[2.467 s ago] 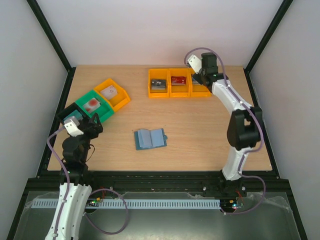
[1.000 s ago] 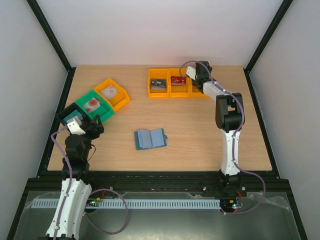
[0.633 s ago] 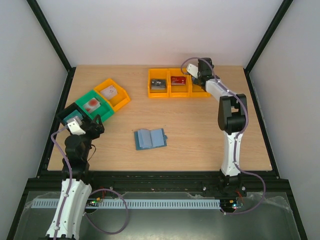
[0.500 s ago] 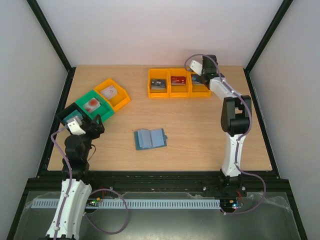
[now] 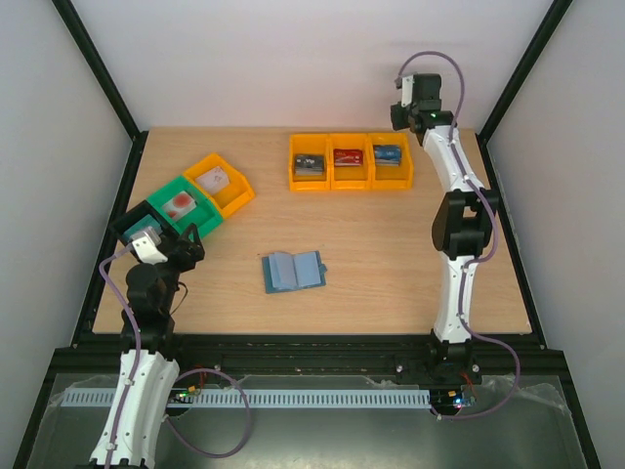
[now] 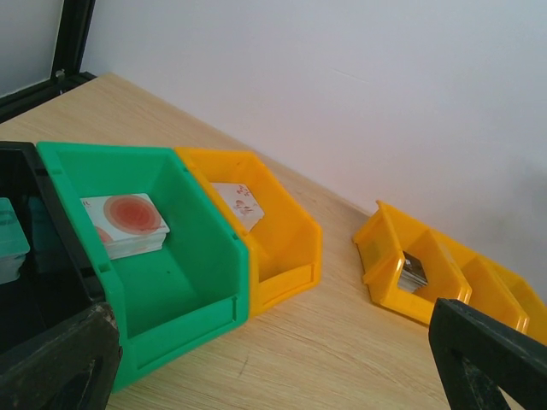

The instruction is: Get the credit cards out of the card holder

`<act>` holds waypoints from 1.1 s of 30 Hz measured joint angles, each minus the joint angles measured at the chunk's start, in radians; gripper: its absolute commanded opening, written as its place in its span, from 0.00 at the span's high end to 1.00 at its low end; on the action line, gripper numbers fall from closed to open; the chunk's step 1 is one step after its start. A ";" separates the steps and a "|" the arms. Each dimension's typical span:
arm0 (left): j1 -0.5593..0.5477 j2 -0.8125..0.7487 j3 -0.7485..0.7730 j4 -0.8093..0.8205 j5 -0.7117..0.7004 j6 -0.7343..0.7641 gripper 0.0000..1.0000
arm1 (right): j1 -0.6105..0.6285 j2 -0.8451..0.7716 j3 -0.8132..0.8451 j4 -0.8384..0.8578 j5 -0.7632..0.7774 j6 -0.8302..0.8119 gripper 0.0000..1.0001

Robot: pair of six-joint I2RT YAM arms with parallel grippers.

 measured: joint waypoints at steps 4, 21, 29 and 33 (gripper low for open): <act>0.000 0.000 0.000 0.000 0.004 0.000 0.01 | -0.002 0.011 -0.050 -0.074 -0.011 0.201 0.98; 0.000 0.003 0.000 0.007 0.012 0.000 0.00 | -0.002 0.199 -0.044 -0.236 0.037 0.446 0.98; 0.000 0.005 -0.006 0.014 0.013 0.000 0.01 | -0.001 0.225 0.028 -0.232 0.054 0.457 0.98; 0.000 0.006 -0.006 0.014 0.015 0.000 0.00 | 0.004 0.225 0.030 -0.233 0.053 0.454 0.98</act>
